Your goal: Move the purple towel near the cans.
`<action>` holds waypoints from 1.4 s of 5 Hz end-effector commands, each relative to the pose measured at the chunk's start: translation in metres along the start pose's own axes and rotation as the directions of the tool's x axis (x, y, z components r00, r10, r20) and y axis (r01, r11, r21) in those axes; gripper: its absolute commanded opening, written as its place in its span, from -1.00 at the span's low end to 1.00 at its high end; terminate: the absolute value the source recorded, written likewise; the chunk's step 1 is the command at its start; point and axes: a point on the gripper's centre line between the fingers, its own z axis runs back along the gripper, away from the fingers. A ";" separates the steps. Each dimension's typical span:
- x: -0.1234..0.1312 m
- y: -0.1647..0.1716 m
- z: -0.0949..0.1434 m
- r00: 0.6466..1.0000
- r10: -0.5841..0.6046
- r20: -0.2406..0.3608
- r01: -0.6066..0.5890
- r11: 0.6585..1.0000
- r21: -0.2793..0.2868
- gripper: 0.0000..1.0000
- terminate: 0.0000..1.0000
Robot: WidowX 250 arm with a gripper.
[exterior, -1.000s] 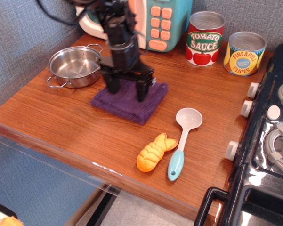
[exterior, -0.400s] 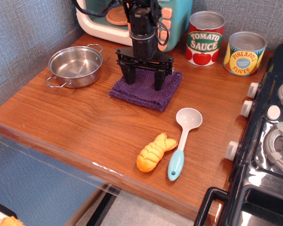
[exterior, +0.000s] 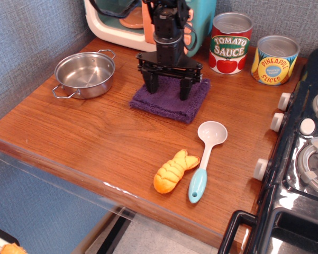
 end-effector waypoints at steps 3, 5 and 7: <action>0.019 -0.014 0.020 0.999 0.024 0.022 -0.023 1.000 -0.018 1.00 -1.00; 0.038 -0.027 0.088 0.992 0.026 0.126 -0.020 0.999 -0.049 1.00 -1.00; 0.004 -0.020 0.101 0.996 -0.025 0.089 0.027 1.000 -0.016 1.00 -1.00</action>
